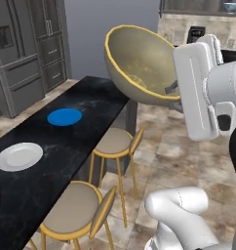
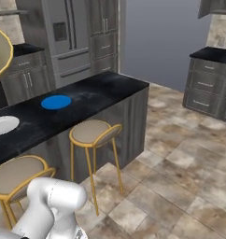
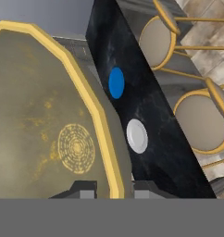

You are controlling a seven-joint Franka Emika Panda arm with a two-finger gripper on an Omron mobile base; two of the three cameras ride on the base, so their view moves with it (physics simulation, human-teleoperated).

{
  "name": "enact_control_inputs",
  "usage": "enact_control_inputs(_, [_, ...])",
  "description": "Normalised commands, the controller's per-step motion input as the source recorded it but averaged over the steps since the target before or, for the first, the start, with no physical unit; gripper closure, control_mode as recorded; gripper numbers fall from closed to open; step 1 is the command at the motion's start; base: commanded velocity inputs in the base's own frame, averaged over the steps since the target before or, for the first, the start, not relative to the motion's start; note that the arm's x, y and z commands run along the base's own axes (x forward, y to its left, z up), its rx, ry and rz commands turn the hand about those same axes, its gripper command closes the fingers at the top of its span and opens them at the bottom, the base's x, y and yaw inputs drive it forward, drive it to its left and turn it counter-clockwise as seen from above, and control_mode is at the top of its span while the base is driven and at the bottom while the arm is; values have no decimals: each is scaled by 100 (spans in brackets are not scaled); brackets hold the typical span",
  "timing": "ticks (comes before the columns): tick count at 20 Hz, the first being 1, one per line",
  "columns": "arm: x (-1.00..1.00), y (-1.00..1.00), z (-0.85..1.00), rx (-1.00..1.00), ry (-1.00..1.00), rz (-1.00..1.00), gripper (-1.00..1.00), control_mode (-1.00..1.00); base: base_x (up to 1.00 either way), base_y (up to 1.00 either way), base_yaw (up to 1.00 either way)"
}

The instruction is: Move the bowls from the cabinet to the plates on the dining table.

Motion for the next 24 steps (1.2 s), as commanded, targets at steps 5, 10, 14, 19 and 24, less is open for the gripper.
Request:
enact_control_inputs(5, [0, 0, 0, 0, 0, 0, 100, 100, -2, 0, 23])
enact_control_inputs(10, [0, 0, 0, 0, 0, 0, 100, 100, 17, 0, 6])
enact_control_inputs(14, [0, 0, 0, 0, 0, 0, 100, 100, 57, 0, 0])
enact_control_inputs(19, [0, 0, 0, 0, 0, 0, 100, 100, 57, 0, 0])
enact_control_inputs(24, [0, 0, 0, 0, 0, 0, 100, 100, 45, 9, -1])
